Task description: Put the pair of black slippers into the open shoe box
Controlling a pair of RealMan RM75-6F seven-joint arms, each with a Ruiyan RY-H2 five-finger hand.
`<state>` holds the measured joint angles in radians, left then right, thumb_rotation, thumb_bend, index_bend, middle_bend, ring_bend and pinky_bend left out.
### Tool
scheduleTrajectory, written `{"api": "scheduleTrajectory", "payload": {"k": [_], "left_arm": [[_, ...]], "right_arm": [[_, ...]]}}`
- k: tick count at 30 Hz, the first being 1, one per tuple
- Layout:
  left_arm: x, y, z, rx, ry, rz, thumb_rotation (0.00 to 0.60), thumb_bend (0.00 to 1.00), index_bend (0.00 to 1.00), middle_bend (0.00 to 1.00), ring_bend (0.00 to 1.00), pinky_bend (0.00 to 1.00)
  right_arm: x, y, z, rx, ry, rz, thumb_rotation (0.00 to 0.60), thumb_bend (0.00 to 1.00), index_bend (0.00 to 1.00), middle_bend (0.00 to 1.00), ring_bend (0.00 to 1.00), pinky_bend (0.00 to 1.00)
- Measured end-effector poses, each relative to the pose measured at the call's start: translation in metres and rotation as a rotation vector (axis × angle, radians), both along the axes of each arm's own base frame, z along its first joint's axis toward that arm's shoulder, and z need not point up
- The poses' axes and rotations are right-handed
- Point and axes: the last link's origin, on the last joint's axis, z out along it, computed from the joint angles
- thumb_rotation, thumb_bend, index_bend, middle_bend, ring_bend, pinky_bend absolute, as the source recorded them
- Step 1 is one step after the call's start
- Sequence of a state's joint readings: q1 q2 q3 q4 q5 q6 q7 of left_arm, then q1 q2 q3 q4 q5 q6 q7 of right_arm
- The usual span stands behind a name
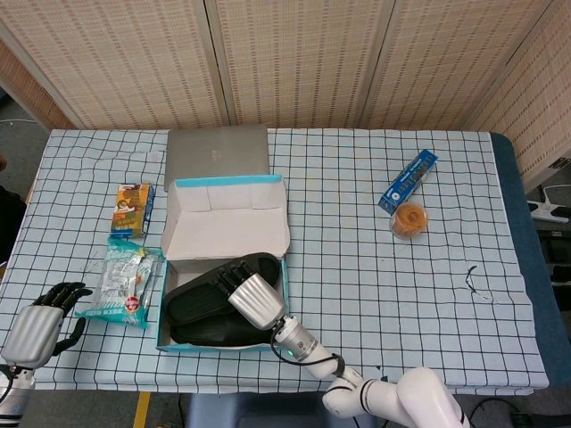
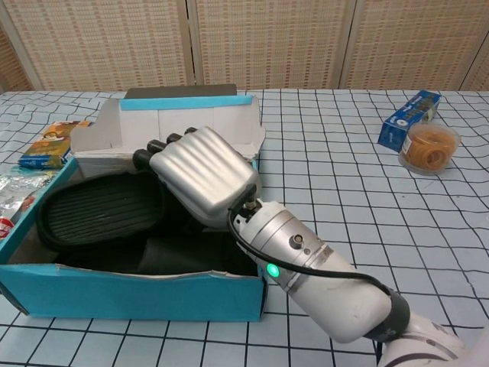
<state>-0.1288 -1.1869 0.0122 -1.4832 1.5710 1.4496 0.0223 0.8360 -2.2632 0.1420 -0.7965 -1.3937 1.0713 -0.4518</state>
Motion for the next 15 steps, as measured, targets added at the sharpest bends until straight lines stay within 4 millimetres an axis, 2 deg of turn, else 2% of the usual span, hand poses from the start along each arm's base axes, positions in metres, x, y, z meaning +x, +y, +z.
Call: {"api": "scheduleTrajectory", "payload": {"k": [2, 4, 6, 15], "left_arm": [[0.000, 0.000, 0.000, -0.001, 0.001, -0.001, 0.600, 0.47, 0.27, 0.19, 0.18, 0.40], [0.001, 0.000, -0.001, -0.002, 0.005, -0.005, 0.600, 0.47, 0.27, 0.19, 0.18, 0.40], [0.001, -0.001, -0.001, -0.004, 0.005, -0.004, 0.600, 0.47, 0.27, 0.19, 0.18, 0.40], [-0.001, 0.000, -0.004, -0.011, 0.012, 0.002, 0.600, 0.47, 0.27, 0.19, 0.18, 0.40]], "right_arm": [[0.001, 0.000, 0.002, 0.016, -0.018, -0.006, 0.600, 0.01, 0.21, 0.22, 0.06, 0.16], [0.003, 0.001, 0.004, 0.033, -0.035, -0.011, 0.600, 0.01, 0.15, 0.15, 0.01, 0.09], [0.005, 0.002, 0.008, 0.050, -0.054, -0.011, 0.600, 0.01, 0.11, 0.11, 0.00, 0.07], [0.010, 0.005, 0.040, 0.092, -0.126, -0.007, 0.600, 0.01, 0.00, 0.03, 0.00, 0.04]]}}
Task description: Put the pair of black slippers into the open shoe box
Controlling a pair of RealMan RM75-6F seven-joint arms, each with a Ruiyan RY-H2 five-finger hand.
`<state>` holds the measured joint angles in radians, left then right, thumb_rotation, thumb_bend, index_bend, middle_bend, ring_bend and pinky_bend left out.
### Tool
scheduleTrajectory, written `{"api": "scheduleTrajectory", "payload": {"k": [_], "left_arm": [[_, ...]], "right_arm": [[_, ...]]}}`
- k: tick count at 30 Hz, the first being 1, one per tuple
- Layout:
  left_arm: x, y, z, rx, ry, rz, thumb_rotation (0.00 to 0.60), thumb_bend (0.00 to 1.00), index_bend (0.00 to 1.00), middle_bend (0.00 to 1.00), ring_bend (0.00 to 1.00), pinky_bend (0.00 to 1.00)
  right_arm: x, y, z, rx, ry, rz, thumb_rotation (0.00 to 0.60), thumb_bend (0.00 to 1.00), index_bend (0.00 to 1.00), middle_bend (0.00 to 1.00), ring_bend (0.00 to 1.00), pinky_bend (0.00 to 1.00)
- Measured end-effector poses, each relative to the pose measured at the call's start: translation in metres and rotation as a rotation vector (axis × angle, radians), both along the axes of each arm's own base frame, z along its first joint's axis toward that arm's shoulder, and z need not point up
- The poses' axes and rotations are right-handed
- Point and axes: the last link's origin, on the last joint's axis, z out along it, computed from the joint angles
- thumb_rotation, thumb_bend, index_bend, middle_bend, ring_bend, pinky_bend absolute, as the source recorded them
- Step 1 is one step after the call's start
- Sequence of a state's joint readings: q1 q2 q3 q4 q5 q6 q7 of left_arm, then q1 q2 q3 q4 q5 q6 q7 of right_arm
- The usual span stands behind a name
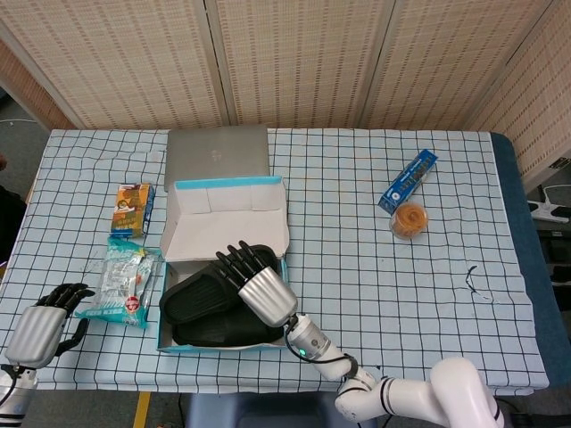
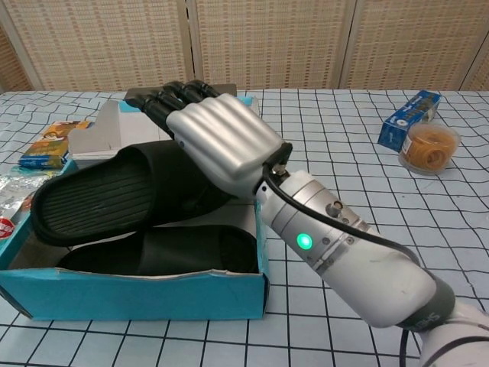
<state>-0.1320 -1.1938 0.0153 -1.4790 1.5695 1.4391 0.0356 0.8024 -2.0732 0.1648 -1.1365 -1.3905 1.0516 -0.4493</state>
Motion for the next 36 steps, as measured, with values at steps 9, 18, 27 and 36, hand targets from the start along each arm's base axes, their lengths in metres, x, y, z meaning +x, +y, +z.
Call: {"api": "scheduleTrajectory", "payload": {"k": [9, 18, 27, 36], "left_arm": [[0.000, 0.000, -0.002, -0.006, 0.009, 0.000, 0.600, 0.47, 0.27, 0.19, 0.18, 0.40], [-0.001, 0.000, -0.003, -0.010, 0.009, 0.004, 0.600, 0.47, 0.27, 0.19, 0.18, 0.40], [-0.001, 0.000, -0.001, -0.006, 0.000, 0.004, 0.600, 0.47, 0.27, 0.19, 0.18, 0.40], [-0.001, 0.000, -0.001, -0.008, 0.003, 0.005, 0.600, 0.47, 0.27, 0.19, 0.18, 0.40]], "right_arm": [[0.004, 0.001, 0.025, 0.070, -0.072, -0.068, 0.600, 0.01, 0.03, 0.03, 0.00, 0.05], [0.014, -0.008, 0.022, 0.103, -0.209, -0.124, 0.600, 0.43, 0.44, 0.39, 0.24, 0.38], [0.014, -0.022, 0.005, 0.103, -0.200, -0.138, 0.600, 0.65, 0.51, 0.44, 0.29, 0.42], [-0.004, -0.033, -0.019, 0.139, -0.137, -0.186, 0.600, 0.65, 0.51, 0.44, 0.30, 0.42]]}}
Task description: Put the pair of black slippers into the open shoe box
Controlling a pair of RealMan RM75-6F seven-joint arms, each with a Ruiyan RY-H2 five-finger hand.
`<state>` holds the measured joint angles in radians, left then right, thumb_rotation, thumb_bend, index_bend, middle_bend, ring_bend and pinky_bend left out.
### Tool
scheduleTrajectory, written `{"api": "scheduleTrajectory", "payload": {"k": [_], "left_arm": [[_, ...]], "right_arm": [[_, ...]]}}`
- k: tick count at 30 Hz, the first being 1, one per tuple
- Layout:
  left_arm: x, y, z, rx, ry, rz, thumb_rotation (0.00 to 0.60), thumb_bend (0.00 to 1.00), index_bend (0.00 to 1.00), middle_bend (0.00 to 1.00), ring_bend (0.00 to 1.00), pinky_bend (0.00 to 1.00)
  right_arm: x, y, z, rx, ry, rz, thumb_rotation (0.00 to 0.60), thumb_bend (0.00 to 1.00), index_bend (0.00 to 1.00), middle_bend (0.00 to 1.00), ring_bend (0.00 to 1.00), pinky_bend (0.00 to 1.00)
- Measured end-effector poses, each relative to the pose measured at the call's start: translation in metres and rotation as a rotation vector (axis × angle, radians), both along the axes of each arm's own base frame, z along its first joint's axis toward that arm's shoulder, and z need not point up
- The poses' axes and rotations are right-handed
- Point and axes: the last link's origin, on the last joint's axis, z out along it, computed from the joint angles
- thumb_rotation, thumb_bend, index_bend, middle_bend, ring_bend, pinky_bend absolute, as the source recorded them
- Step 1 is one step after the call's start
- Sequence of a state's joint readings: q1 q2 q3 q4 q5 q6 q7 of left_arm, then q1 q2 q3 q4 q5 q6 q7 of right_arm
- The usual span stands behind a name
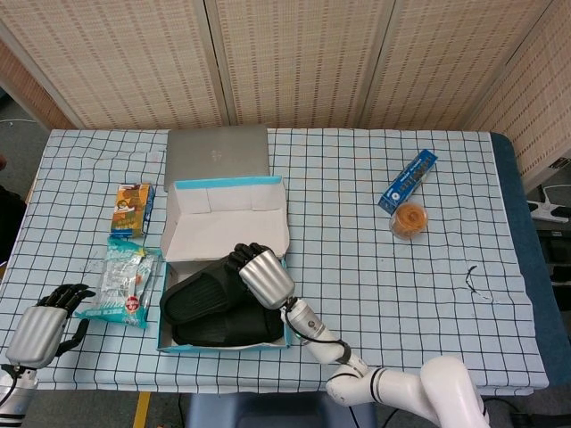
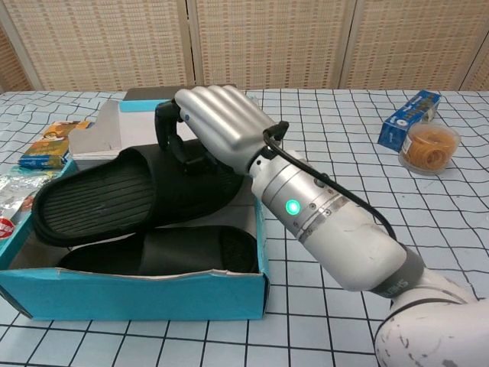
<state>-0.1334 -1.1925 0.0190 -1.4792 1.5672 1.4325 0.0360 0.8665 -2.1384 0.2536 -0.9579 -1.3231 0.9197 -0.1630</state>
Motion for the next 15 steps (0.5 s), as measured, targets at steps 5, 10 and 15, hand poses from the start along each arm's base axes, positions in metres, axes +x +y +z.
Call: {"api": "scheduleTrajectory", "payload": {"k": [5, 10, 15], "left_arm": [[0.001, 0.000, -0.001, -0.003, -0.002, -0.001, 0.600, 0.47, 0.27, 0.19, 0.18, 0.40], [0.000, 0.000, -0.002, -0.008, -0.002, 0.003, 0.600, 0.47, 0.27, 0.19, 0.18, 0.40], [0.000, 0.000, -0.003, -0.013, 0.002, 0.003, 0.600, 0.47, 0.27, 0.19, 0.18, 0.40]], "right_arm": [[-0.007, 0.003, -0.006, 0.019, 0.015, 0.003, 0.600, 0.65, 0.51, 0.44, 0.30, 0.42], [-0.014, 0.007, -0.007, 0.030, 0.031, 0.004, 0.600, 0.65, 0.51, 0.44, 0.30, 0.42], [-0.020, 0.011, -0.005, 0.020, 0.053, 0.019, 0.600, 0.65, 0.51, 0.44, 0.30, 0.42]]}}
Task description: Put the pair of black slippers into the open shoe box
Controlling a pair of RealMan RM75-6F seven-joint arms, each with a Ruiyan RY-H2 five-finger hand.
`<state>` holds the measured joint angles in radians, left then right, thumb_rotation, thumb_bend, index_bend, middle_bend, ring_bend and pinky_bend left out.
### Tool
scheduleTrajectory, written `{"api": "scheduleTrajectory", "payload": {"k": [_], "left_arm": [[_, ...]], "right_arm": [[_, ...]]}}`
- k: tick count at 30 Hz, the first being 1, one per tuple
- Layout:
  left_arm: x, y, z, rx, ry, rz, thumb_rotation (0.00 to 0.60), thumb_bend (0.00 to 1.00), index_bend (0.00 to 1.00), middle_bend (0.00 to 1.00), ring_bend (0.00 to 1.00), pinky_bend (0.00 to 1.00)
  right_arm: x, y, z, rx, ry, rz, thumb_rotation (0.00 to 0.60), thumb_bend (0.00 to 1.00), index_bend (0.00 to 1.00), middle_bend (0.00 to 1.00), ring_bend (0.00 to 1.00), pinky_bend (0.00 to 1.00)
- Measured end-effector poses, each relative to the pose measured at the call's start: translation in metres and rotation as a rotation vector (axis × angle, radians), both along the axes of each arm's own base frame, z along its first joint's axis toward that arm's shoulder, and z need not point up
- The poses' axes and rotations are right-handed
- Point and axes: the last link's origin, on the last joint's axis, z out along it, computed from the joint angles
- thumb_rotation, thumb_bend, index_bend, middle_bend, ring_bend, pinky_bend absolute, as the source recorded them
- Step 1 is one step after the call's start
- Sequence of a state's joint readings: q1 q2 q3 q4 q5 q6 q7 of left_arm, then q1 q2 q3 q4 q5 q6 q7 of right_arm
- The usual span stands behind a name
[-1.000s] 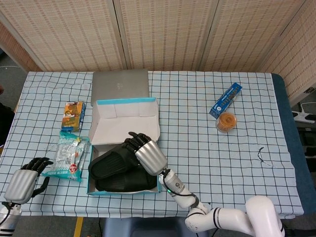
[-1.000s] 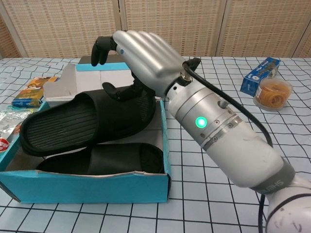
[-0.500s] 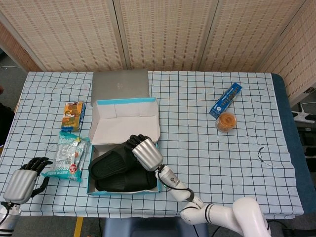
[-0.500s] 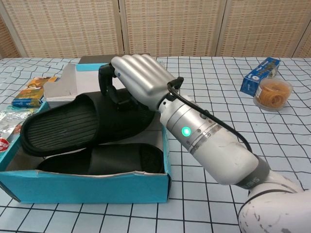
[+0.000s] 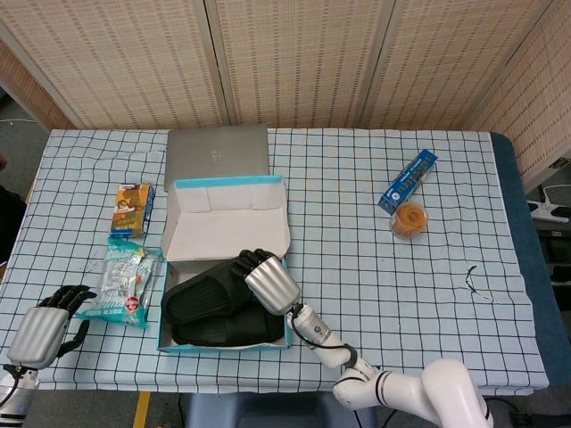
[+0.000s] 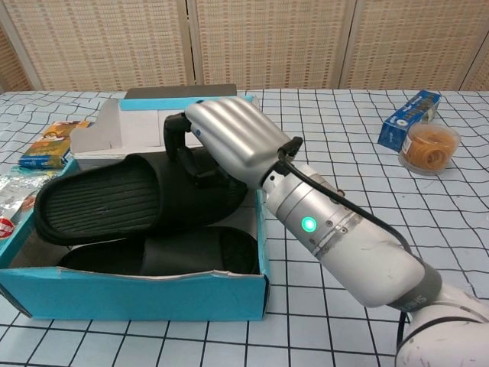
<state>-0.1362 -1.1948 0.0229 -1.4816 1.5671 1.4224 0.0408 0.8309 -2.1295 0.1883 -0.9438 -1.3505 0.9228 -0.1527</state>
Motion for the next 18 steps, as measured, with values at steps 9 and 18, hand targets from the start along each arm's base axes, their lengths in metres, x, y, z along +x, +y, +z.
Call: {"api": "scheduleTrajectory", "payload": {"k": [9, 18], "left_arm": [[0.000, 0.000, -0.001, -0.004, -0.001, 0.000, 0.600, 0.47, 0.27, 0.19, 0.18, 0.40], [0.000, 0.000, 0.000, -0.004, -0.004, -0.001, 0.600, 0.47, 0.27, 0.19, 0.18, 0.40]], "right_arm": [[-0.011, 0.002, -0.001, -0.001, 0.032, -0.003, 0.600, 0.65, 0.51, 0.44, 0.30, 0.42], [-0.028, -0.006, -0.005, -0.008, 0.079, -0.040, 0.600, 0.65, 0.51, 0.44, 0.29, 0.42]]}}
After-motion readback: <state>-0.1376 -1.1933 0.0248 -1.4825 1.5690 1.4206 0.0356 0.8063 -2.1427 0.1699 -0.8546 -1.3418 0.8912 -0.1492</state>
